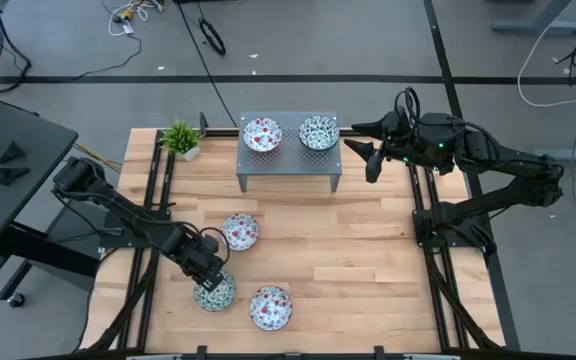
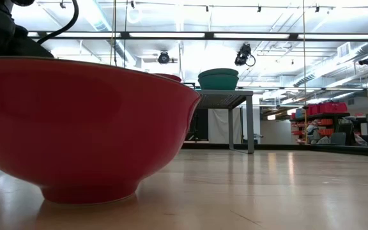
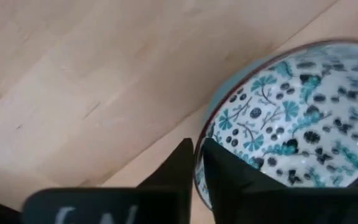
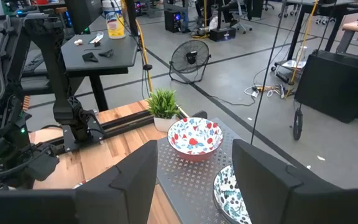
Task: Pick & Place Mini bowls
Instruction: Stack the top blue and white patterned bowl on top of the other blue and white patterned bowls on the shelf
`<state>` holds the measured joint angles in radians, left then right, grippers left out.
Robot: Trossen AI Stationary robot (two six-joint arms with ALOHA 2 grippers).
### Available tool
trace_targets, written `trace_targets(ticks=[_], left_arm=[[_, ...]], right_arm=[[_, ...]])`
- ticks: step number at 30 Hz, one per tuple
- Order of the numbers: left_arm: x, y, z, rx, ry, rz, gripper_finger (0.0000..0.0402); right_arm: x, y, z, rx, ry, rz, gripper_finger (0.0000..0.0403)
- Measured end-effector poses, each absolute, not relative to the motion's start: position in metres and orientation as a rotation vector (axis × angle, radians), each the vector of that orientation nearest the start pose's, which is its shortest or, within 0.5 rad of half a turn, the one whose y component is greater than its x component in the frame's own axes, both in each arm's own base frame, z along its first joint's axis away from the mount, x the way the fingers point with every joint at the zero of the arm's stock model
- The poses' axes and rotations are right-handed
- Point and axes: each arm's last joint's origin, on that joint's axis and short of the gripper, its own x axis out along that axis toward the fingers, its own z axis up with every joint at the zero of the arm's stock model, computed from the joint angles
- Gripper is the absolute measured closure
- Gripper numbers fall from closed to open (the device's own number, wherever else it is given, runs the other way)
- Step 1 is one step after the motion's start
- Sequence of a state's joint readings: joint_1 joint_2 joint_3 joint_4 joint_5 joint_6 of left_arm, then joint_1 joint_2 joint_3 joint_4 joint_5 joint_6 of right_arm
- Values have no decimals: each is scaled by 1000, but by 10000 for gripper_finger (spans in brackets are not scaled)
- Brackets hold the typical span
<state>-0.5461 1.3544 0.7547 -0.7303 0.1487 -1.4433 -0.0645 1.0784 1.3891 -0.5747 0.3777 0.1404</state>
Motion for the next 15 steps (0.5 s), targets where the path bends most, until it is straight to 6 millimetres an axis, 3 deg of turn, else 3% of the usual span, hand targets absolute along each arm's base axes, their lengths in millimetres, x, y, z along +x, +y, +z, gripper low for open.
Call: trace_targets(ticks=[3,15], left_arm=[[189,-120,180,-917,1442,441,390],[190,-121,180,-914,1433,415,393]], right_arm=[[200,-24,443,95,232,-457,193],[200,-24,443,96,232,-457,193]])
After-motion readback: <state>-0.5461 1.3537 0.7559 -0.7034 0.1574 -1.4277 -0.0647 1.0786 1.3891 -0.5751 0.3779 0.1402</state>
